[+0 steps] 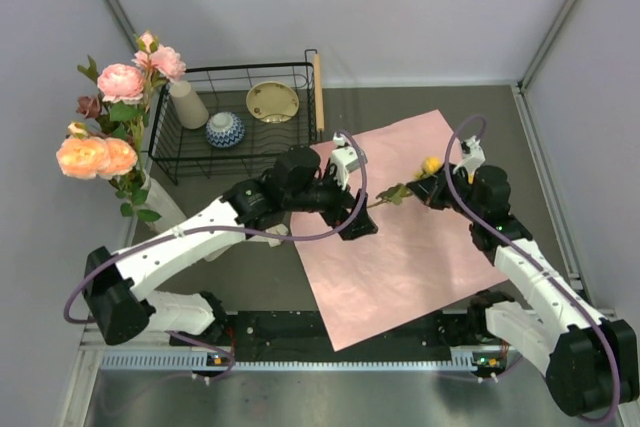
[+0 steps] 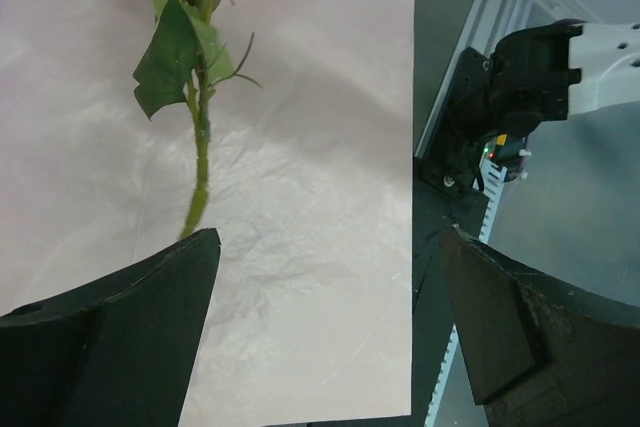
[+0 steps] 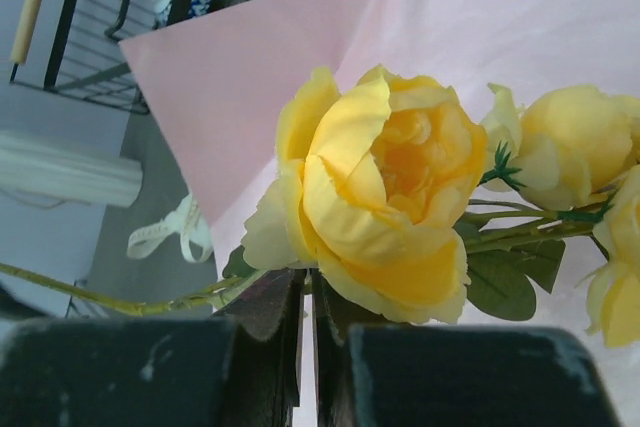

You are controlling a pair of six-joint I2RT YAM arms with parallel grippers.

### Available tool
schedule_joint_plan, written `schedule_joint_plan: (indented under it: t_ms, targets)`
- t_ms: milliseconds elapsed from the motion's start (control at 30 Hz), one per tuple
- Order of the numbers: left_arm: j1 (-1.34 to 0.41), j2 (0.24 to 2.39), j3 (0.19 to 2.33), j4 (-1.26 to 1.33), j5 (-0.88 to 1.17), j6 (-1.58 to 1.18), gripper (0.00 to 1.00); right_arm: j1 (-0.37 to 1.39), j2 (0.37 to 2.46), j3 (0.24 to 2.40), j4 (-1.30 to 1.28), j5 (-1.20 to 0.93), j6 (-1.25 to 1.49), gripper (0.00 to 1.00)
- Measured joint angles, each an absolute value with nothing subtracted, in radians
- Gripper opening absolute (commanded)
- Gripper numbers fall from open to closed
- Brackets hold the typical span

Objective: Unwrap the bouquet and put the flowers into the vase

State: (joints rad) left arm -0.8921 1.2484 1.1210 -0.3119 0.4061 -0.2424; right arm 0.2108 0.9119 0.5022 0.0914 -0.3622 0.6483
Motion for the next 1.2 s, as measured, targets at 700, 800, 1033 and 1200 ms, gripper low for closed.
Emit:
schedule_joint_plan:
  t_ms: [700,800,1033,1200]
  targets:
    - [-0.892,1.334,1.160,-0.330,0.415,-0.286,0.95,0.211,0.992,0.523,-0.262,-0.236,0.730,0.59]
    - [-0.892,1.336,1.160,-0.330,0.421,-0.286,0.95,0.228,1.032,0.541,-0.309,-0.189,0.796,0.64]
    - [-0.892,1.336,1.159,-0.330,0.427,-0.286,0.95,0.372,1.143,0.580,-0.347,-0.033,0.976,0.56]
    - [-0.892,1.333,1.155,-0.331,0.425,-0.282,0.95,0.436,1.261,0.585,-0.372,0.072,1.124,0.49]
